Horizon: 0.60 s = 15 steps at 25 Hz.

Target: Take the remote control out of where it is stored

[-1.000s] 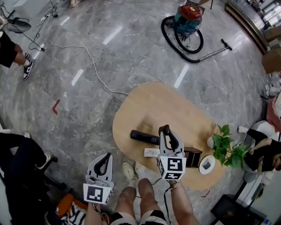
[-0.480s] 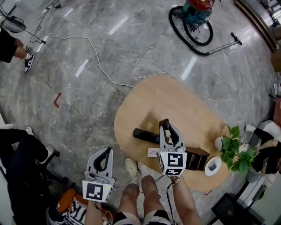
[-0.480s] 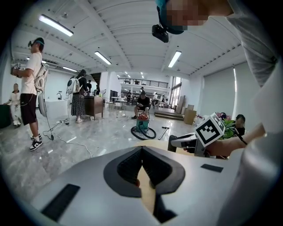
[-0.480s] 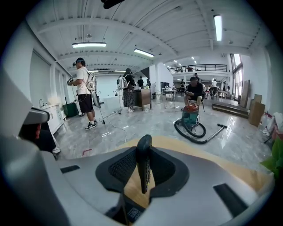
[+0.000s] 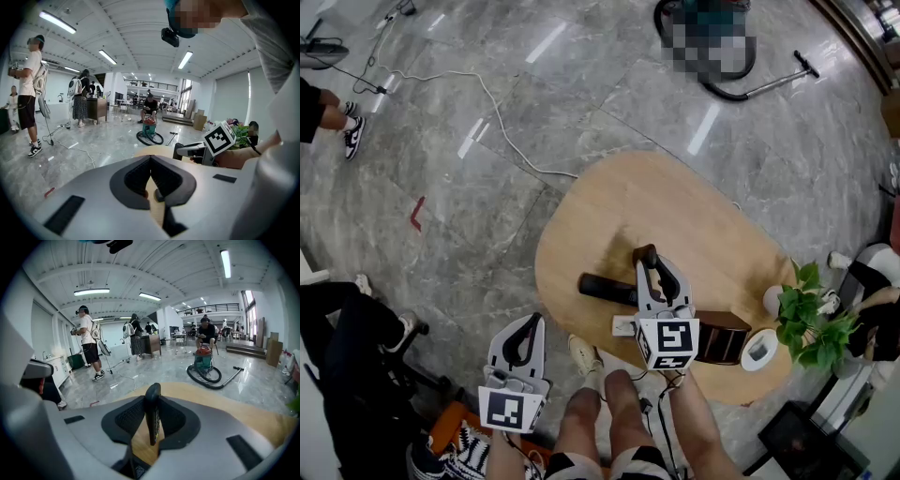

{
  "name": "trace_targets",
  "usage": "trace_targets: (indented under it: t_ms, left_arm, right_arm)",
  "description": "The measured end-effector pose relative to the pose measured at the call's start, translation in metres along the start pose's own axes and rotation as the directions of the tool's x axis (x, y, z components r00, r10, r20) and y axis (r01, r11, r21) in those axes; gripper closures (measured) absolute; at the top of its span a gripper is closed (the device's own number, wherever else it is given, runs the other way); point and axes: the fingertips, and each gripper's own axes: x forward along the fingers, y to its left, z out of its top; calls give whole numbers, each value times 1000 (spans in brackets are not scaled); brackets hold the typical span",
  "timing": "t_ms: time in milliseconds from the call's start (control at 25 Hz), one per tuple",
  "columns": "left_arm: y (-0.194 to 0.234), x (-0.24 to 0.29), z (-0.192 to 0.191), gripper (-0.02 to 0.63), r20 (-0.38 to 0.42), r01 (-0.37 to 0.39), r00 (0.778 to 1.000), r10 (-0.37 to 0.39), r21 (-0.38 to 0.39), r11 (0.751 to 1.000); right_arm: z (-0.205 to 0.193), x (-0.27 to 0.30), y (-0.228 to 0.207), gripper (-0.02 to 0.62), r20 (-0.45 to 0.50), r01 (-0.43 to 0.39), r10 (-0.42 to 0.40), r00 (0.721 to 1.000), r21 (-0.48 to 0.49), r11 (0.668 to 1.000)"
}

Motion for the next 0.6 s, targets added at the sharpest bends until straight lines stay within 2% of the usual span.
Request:
trace_targets:
  t_ms: [600]
  left_arm:
    - [-19, 33, -2, 601, -26, 46, 999, -46, -1, 999]
  right_arm:
    - [-6, 1, -38, 497, 17, 14, -15, 1000, 62, 998]
